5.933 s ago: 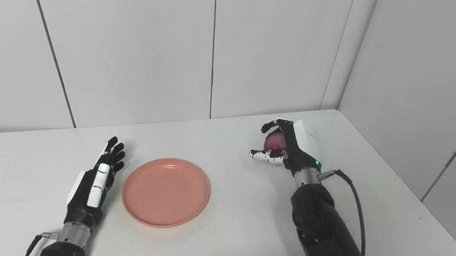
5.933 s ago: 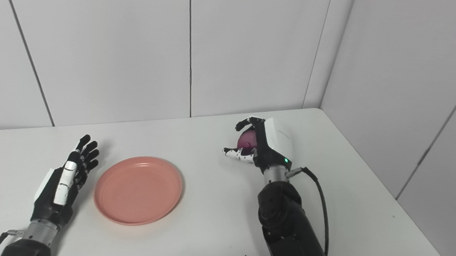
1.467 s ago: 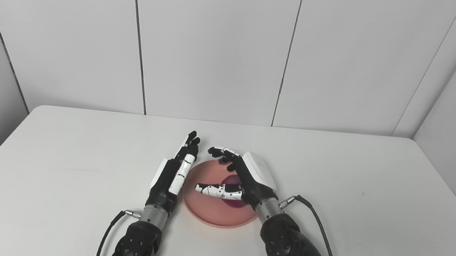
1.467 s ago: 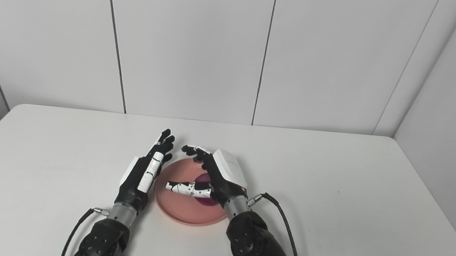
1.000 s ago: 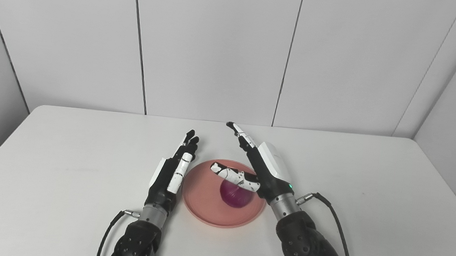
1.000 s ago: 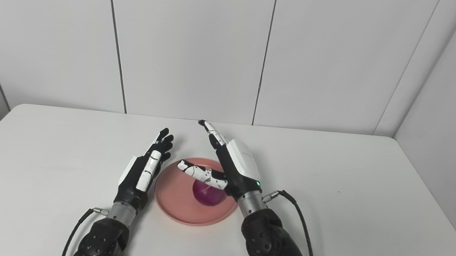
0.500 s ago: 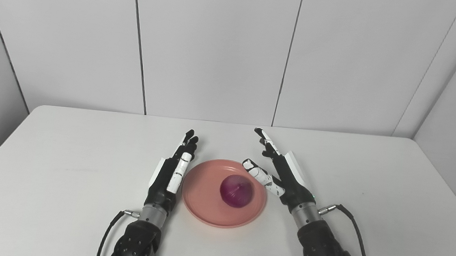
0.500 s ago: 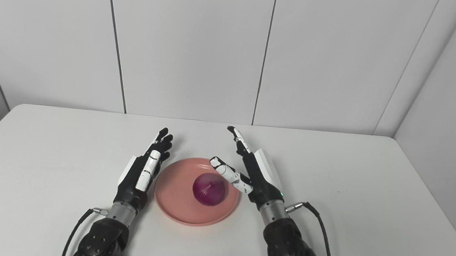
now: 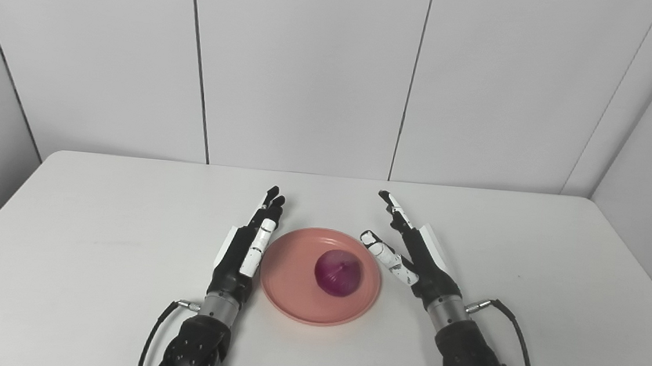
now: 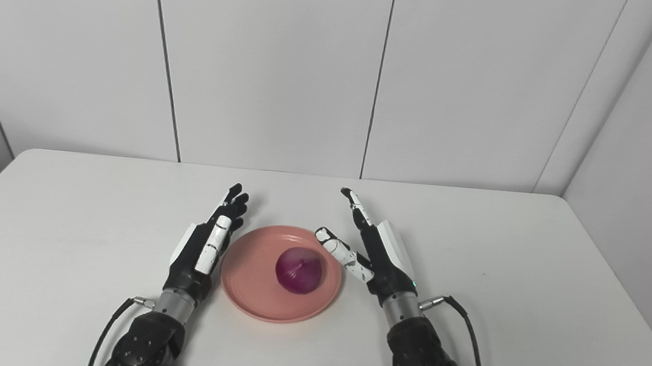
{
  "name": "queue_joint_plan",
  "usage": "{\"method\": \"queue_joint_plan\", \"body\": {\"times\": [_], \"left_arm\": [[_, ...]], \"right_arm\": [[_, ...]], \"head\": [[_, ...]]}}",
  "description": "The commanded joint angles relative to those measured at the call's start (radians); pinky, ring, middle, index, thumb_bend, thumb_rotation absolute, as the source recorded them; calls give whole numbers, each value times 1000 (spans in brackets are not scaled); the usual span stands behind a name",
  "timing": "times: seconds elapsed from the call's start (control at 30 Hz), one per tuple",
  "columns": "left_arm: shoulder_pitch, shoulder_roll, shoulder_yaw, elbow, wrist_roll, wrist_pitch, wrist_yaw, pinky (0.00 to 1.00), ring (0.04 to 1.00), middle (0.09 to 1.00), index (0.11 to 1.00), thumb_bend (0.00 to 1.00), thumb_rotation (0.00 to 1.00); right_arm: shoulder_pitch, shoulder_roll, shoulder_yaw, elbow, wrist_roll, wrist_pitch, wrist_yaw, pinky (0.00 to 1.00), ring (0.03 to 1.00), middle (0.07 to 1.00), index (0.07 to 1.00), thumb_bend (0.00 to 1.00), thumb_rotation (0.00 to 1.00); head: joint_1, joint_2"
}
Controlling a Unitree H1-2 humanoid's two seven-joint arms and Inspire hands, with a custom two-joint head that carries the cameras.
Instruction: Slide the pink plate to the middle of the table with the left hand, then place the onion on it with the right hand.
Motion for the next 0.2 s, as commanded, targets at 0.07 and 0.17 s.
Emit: {"method": "queue_joint_plan", "body": {"times": [0.07, 0.17], "left_arm": [[-1, 20, 0, 9, 3, -7, -10, 982, 982, 980, 980, 600, 1000], [2, 25, 0, 7, 1, -6, -13, 987, 985, 982, 982, 607, 1000]], "right_arm": [[-32, 5, -20, -19, -25, 37, -30, 920, 946, 958, 954, 683, 1000], [-32, 6, -24, -16, -37, 52, -35, 929, 944, 955, 955, 679, 1000]], "head": [[-1, 0], [-2, -2]]}}
